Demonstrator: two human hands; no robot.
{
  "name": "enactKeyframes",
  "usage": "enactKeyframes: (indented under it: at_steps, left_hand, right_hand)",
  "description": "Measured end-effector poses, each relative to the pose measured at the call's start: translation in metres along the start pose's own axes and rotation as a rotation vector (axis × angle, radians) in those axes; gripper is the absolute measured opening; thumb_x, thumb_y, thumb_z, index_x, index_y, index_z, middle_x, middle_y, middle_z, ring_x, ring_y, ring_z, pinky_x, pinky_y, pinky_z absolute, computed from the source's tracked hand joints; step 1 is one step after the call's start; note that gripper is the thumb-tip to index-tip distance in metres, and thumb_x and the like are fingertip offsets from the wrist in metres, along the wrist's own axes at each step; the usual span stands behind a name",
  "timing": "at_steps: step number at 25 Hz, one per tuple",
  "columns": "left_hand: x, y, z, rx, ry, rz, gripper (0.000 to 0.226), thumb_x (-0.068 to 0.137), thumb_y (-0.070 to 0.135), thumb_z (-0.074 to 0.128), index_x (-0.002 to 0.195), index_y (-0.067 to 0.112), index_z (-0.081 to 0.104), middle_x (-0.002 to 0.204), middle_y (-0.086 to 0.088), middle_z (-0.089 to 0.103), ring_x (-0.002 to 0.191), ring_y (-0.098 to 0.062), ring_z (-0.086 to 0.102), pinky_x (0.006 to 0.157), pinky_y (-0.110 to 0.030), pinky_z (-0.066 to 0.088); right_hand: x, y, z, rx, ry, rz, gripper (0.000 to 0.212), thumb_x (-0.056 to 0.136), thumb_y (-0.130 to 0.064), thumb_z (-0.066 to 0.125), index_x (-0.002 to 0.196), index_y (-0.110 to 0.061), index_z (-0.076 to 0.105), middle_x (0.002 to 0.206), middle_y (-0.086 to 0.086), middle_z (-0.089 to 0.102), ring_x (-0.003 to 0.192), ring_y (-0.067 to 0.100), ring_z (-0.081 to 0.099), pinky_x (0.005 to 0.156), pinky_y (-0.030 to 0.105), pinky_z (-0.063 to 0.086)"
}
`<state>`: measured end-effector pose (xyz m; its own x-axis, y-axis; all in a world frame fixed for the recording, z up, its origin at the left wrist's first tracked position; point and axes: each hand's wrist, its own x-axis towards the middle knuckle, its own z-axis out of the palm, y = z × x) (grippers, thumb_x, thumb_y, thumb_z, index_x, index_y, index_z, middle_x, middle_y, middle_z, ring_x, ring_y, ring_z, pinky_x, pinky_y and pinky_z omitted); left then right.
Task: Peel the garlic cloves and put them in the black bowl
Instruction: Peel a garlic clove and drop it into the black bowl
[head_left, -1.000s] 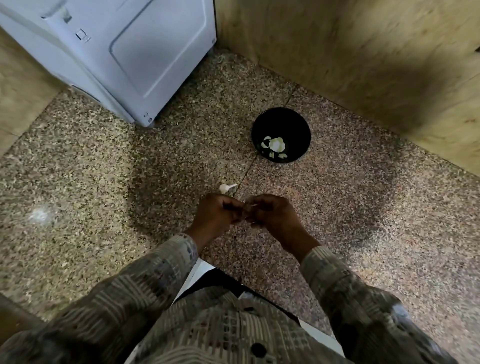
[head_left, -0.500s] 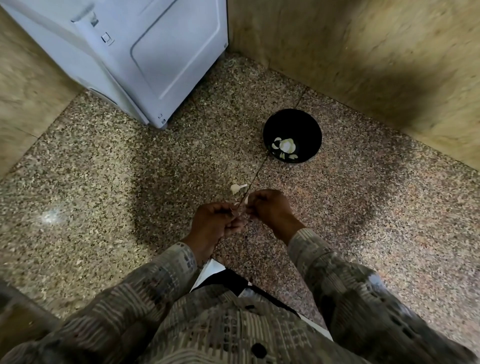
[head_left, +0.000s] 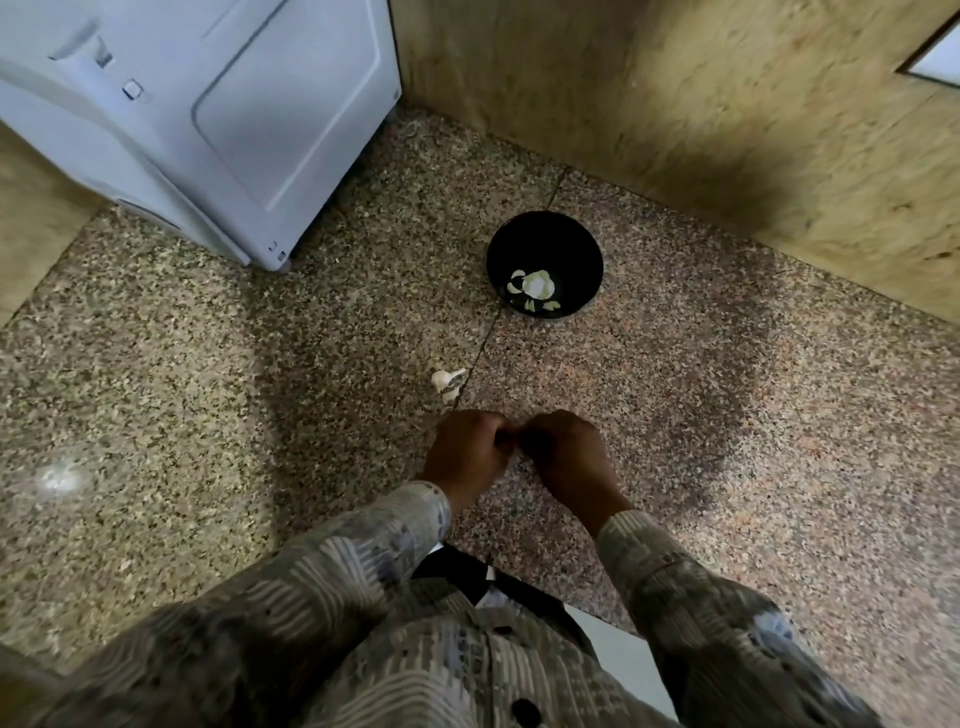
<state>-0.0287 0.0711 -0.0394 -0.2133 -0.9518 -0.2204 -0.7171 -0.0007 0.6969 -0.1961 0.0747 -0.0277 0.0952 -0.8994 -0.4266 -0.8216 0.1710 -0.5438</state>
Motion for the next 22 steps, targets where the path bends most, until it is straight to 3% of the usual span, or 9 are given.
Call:
enactKeyframes:
  at_steps: [2, 4, 5, 8, 11, 18, 22]
  left_hand:
    - [0.006, -0.002, 0.002, 0.142, -0.020, 0.096, 0.016, 0.088, 0.029, 0.070, 0.097, 0.020, 0.079, 0.093, -0.002, 0.073, 0.084, -0.021, 0.069, 0.073, -0.028, 0.050]
    - [0.012, -0.009, -0.003, 0.183, -0.058, 0.130, 0.015, 0.086, 0.026, 0.070, 0.096, 0.021, 0.080, 0.096, -0.003, 0.072, 0.088, -0.023, 0.069, 0.077, -0.030, 0.051]
    - [0.014, -0.012, -0.006, 0.168, -0.075, 0.136, 0.014, 0.084, 0.024, 0.070, 0.093, 0.021, 0.081, 0.095, -0.003, 0.073, 0.087, -0.023, 0.069, 0.079, -0.031, 0.053]
    - [0.018, -0.015, -0.006, 0.128, -0.081, 0.149, 0.014, 0.079, 0.014, 0.071, 0.085, 0.019, 0.083, 0.090, -0.003, 0.075, 0.082, -0.023, 0.071, 0.078, -0.037, 0.058]
    - [0.020, -0.012, -0.006, 0.118, -0.087, 0.142, 0.015, 0.077, 0.012, 0.071, 0.084, 0.019, 0.083, 0.089, -0.004, 0.076, 0.081, -0.024, 0.072, 0.078, -0.036, 0.059]
    - [0.024, -0.017, -0.004, 0.120, -0.115, 0.124, 0.014, 0.078, 0.012, 0.073, 0.084, 0.018, 0.083, 0.091, -0.004, 0.076, 0.082, -0.024, 0.072, 0.081, -0.036, 0.058]
    - [0.026, -0.016, -0.003, 0.116, -0.123, 0.107, 0.014, 0.079, 0.011, 0.072, 0.084, 0.018, 0.083, 0.092, -0.004, 0.076, 0.083, -0.025, 0.072, 0.082, -0.037, 0.058]
  right_hand:
    - [0.002, -0.002, 0.000, 0.018, 0.015, 0.046, 0.017, 0.097, -0.032, 0.065, 0.089, -0.026, 0.079, 0.086, -0.007, 0.070, 0.074, 0.006, 0.062, 0.070, 0.029, 0.053]
    - [0.007, -0.004, -0.005, 0.111, -0.001, 0.138, 0.011, 0.093, -0.027, 0.073, 0.085, -0.028, 0.081, 0.080, -0.014, 0.070, 0.068, -0.006, 0.060, 0.062, 0.011, 0.048]
    - [0.011, -0.005, -0.009, 0.151, -0.028, 0.195, 0.007, 0.089, -0.024, 0.078, 0.084, -0.028, 0.082, 0.079, -0.014, 0.072, 0.068, -0.005, 0.063, 0.064, 0.009, 0.050]
    - [0.021, -0.006, -0.020, 0.228, -0.068, 0.301, 0.005, 0.080, -0.019, 0.086, 0.081, -0.024, 0.083, 0.084, -0.007, 0.078, 0.075, 0.005, 0.071, 0.079, 0.025, 0.060]
    - [0.024, -0.010, -0.026, 0.168, -0.135, 0.257, 0.005, 0.079, -0.018, 0.087, 0.082, -0.020, 0.084, 0.088, 0.000, 0.080, 0.083, 0.014, 0.075, 0.085, 0.033, 0.061]
    - [0.032, -0.010, -0.029, 0.129, -0.141, 0.294, 0.011, 0.076, -0.025, 0.090, 0.083, -0.022, 0.083, 0.090, -0.003, 0.079, 0.087, 0.014, 0.074, 0.086, 0.032, 0.060]
    - [0.034, -0.008, -0.026, 0.146, -0.161, 0.303, 0.010, 0.074, -0.024, 0.092, 0.078, -0.023, 0.083, 0.083, -0.003, 0.079, 0.078, 0.010, 0.074, 0.082, 0.032, 0.062]
